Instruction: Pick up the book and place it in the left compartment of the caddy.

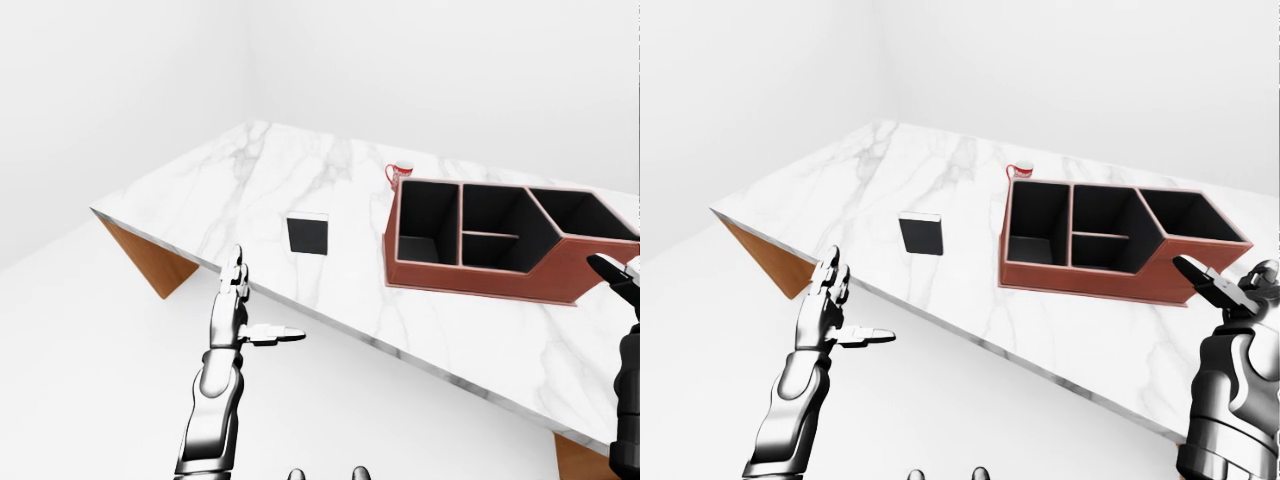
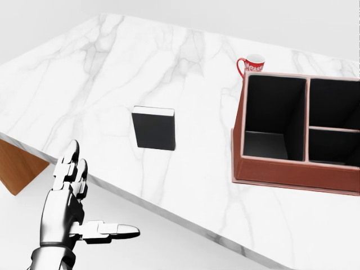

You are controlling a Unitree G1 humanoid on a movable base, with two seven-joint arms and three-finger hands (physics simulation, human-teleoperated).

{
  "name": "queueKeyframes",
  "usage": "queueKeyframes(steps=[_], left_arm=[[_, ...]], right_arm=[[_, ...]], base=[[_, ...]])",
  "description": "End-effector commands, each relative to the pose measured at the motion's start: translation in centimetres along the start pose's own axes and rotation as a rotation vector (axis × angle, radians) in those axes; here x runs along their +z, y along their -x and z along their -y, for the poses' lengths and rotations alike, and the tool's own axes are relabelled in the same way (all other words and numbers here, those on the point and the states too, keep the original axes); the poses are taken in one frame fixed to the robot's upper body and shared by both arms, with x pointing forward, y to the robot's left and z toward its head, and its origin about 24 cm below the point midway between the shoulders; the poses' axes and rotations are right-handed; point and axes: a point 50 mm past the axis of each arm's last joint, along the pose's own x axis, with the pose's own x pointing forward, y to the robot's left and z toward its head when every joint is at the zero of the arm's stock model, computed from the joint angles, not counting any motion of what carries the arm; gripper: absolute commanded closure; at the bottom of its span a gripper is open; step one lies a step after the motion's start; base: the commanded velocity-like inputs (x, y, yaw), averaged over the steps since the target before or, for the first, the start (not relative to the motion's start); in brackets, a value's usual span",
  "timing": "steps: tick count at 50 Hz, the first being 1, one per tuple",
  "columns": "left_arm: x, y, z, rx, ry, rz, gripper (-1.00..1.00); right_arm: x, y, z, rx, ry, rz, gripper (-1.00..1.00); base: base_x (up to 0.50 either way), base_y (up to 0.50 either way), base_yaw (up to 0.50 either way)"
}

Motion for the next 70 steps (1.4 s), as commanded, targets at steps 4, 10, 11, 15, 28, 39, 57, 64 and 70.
queueKeyframes(steps=[4,10,11,15,28,39,57,64,70], left_arm=[[0.21,0.1,0.06,0.0,0.002,0.002,-1.0],[-0.06,-0.09,-0.02,-0.003,0.001,0.0,-1.0],[-0.13,-0.15,-0.07,-0.003,0.001,0.0,-1.0],[-0.29,-0.22,-0.08,-0.003,-0.001,-0.003,-1.0],[-0.16,-0.07,-0.02,0.0,0.003,-0.001,-1.0],[0.0,0.08,0.03,0.0,0.006,0.004,-1.0],[0.0,-0.01,-0.06,0.006,0.009,0.004,-1.0],[0.35,0.18,-0.01,0.001,0.009,0.025,-1.0],[0.46,0.23,0.08,0.0,0.006,0.031,-1.0]], right_arm=[[-0.06,-0.02,0.02,0.002,0.004,0.0,-1.0],[-0.19,-0.1,-0.02,0.001,0.004,0.0,-1.0],[-0.31,-0.16,-0.04,0.002,0.002,0.002,-1.0],[-0.21,-0.13,0.02,0.001,0.002,0.002,-1.0],[-0.13,-0.12,-0.05,0.002,-0.001,0.002,-1.0],[-0.33,-0.15,-0.12,0.0,0.001,0.0,-1.0],[-0.35,-0.22,-0.07,-0.004,-0.006,-0.006,-1.0],[-0.37,-0.32,-0.05,-0.01,-0.012,-0.013,-1.0],[-0.18,-0.29,0.02,-0.012,-0.011,-0.015,-1.0]], base=[[0.12,-0.21,0.0],[0.11,-0.21,0.0],[0.11,-0.21,0.0],[0.11,-0.21,0.0],[0.11,-0.21,0.0],[0.11,-0.21,0.0],[0.09,-0.17,0.0],[0.02,-0.04,0.0],[0.0,0.0,0.0]])
